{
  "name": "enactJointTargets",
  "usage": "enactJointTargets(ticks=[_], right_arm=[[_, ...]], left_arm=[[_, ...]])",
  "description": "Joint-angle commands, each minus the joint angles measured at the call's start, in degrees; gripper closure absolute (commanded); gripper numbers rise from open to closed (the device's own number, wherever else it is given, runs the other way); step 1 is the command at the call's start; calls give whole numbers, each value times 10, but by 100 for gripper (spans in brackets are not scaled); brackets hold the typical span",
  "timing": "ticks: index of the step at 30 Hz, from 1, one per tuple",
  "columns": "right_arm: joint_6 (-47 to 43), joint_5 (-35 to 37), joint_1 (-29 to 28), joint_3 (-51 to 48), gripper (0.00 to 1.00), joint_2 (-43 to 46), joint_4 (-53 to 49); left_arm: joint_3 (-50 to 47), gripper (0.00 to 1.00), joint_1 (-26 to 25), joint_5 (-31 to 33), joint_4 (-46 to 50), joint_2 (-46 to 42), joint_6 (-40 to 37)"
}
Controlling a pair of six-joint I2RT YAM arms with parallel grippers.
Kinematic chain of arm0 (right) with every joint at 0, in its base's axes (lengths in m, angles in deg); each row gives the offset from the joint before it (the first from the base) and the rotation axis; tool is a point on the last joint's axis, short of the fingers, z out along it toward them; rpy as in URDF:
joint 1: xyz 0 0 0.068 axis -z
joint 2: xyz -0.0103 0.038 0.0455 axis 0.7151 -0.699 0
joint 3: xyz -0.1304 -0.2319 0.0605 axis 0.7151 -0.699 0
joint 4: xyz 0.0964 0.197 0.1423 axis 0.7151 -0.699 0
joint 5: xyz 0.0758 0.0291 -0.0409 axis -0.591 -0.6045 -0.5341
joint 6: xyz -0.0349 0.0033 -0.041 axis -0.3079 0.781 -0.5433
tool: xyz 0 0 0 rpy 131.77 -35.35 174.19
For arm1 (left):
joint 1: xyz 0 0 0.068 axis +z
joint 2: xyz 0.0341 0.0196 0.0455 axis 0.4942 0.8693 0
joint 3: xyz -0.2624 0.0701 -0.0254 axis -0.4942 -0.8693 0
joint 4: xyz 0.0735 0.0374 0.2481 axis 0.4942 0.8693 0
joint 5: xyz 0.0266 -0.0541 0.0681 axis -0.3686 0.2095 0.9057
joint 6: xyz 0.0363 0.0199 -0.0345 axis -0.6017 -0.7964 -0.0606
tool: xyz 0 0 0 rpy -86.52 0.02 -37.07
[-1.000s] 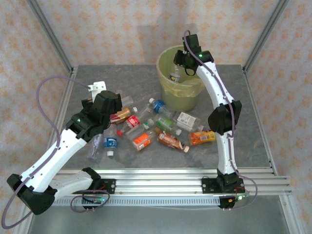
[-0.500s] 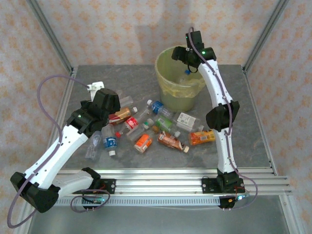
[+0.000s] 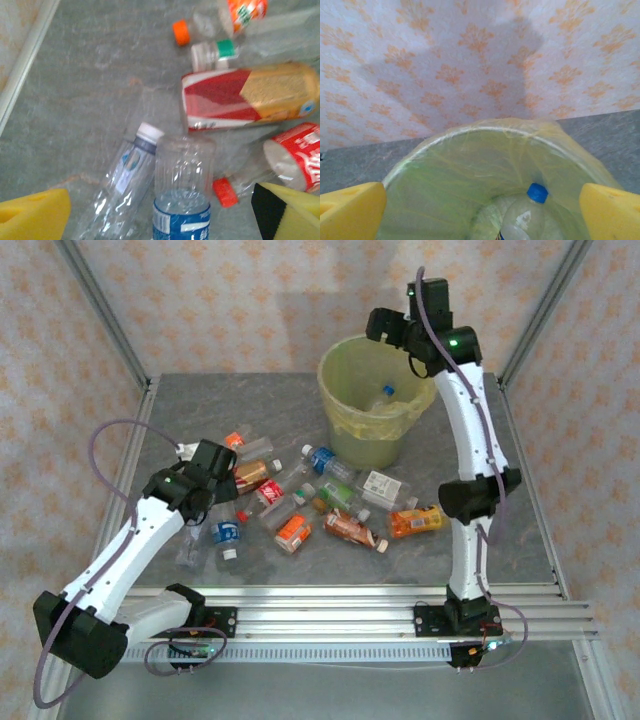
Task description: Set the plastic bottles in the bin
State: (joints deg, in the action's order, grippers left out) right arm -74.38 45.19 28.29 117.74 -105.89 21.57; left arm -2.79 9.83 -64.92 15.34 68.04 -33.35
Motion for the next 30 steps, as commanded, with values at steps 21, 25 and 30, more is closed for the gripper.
enactJointTargets(ticks=[21, 25, 30], right_arm=[[33, 129, -61, -617, 1, 431, 204], [37, 133, -61, -644, 1, 445, 207], [39, 133, -62, -659, 1, 451, 211]], left_arm=[[-117, 19, 32, -94, -148, 60, 55], [-122, 18, 45, -101, -169, 80, 56], [-124, 17, 57, -105, -186, 105, 58]])
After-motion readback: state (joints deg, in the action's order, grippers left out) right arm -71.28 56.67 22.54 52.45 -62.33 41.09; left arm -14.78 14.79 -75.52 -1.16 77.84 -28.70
